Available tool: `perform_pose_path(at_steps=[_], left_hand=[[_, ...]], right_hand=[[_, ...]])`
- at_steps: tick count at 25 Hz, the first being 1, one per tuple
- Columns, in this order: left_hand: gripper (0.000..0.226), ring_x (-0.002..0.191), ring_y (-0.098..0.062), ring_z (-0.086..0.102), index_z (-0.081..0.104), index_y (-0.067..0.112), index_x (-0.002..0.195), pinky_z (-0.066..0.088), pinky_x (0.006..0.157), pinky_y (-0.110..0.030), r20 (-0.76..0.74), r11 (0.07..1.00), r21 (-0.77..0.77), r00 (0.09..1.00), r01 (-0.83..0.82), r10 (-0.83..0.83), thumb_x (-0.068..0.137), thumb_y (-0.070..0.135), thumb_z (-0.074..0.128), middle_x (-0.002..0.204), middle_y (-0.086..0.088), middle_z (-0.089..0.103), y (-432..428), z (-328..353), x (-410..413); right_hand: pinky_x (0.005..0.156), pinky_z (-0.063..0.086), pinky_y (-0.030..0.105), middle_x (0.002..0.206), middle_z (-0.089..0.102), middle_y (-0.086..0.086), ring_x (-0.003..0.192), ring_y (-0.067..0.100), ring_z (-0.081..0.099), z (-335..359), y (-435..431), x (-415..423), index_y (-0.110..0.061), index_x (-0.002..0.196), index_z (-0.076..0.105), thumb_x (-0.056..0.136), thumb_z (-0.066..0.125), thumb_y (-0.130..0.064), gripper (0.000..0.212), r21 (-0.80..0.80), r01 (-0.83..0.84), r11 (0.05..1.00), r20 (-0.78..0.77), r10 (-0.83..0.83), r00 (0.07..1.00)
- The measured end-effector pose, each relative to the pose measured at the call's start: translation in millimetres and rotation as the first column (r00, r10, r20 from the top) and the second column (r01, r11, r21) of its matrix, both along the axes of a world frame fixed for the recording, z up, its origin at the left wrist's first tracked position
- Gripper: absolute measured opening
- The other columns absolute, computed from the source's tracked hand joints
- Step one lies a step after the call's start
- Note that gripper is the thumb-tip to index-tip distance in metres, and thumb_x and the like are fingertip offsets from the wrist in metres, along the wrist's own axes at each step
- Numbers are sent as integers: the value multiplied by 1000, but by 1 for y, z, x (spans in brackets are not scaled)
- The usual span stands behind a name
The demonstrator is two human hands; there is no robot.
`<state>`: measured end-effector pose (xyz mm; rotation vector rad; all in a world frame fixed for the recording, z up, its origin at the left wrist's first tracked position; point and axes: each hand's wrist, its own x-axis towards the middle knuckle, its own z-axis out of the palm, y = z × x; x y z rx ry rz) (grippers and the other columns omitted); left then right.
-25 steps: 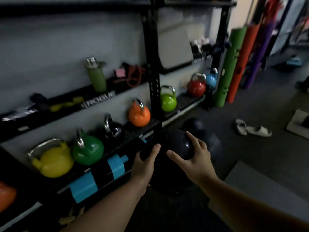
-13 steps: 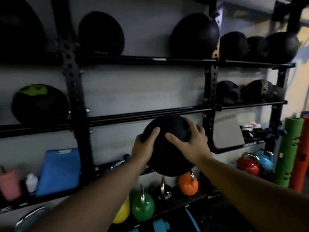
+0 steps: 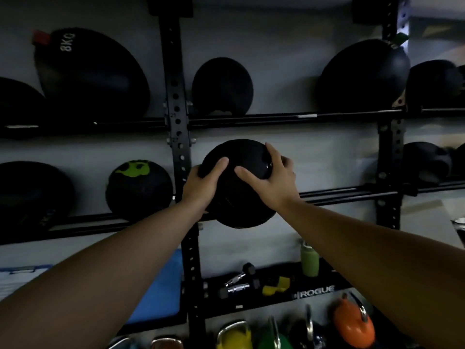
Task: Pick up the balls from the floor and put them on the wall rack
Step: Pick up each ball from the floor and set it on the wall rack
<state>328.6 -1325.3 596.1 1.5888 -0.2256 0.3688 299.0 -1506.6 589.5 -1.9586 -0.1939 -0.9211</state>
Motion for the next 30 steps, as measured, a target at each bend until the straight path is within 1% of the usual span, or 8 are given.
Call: perform_pose_path(at_steps=[4, 11, 14, 16, 20, 25, 27, 30], left_hand=[[118, 123, -32, 69, 54, 28, 153, 58, 105, -53, 31, 995, -59, 997, -75, 77, 54, 90, 72, 141, -6, 68, 17, -5, 49], [109, 128, -27, 64, 49, 36, 156, 53, 110, -47, 112, 962, 167, 974, -216, 199, 65, 96, 59, 150, -3, 62, 17, -9, 178], [64, 152, -26, 45, 43, 29, 163, 32, 122, -31, 273, 826, 498, 952, -262, 137, 106, 59, 47, 166, -5, 48, -1, -22, 269], [48, 151, -22, 47, 52, 25, 159, 33, 121, -27, 306, 773, 558, 940, -303, 147, 114, 36, 37, 164, -3, 52, -13, -24, 326], [42, 129, -19, 64, 72, 36, 132, 48, 102, -29, 321, 672, 642, 925, -370, 203, 100, 45, 47, 142, 7, 71, -34, -16, 402], [57, 107, -20, 72, 79, 39, 109, 53, 90, -31, 368, 628, 653, 902, -424, 226, 74, 65, 42, 112, 10, 81, -65, -22, 426], [64, 102, -21, 73, 79, 37, 107, 55, 89, -33, 344, 629, 664, 912, -405, 224, 69, 68, 39, 109, 9, 82, -62, -19, 424], [54, 104, -20, 71, 75, 37, 105, 55, 86, -33, 296, 626, 704, 940, -336, 172, 75, 65, 40, 111, 10, 78, -57, -19, 402]], right_hand=[[107, 40, 55, 156, 27, 0, 143, 36, 27, 11, 15, 59, -55, 152, 22, 60, 66, -90, 108, -73, -51, 996, 10, 51, 999], [109, 37, 59, 160, 21, -2, 146, 34, 19, -13, 7, 206, -54, 154, 18, 62, 65, -90, 110, -5, -134, 991, 11, 134, 991], [113, 32, 62, 167, 16, 2, 149, 33, 14, -27, 5, 303, -54, 157, 17, 86, 47, -82, 82, -299, -124, 946, -86, 103, 991], [110, 36, 57, 163, 32, 5, 144, 34, 27, -32, 14, 364, -49, 156, 30, 98, 30, -71, 61, -435, -71, 898, -34, 62, 998], [99, 48, 45, 136, 63, 7, 123, 33, 57, -27, 0, 463, -34, 138, 61, 104, 38, -49, 44, -313, -166, 935, -29, 165, 986], [89, 53, 39, 113, 75, -2, 106, 21, 66, -47, -28, 501, -35, 119, 73, 92, 37, -55, 49, -159, -274, 948, -67, 267, 961], [88, 54, 40, 114, 74, -1, 106, 23, 66, -43, -30, 499, -36, 122, 71, 96, 38, -55, 46, -192, -255, 948, -72, 246, 967], [91, 48, 43, 123, 70, 3, 114, 30, 61, -35, -27, 481, -41, 134, 61, 104, 31, -52, 43, -471, -29, 882, -89, -15, 996]])
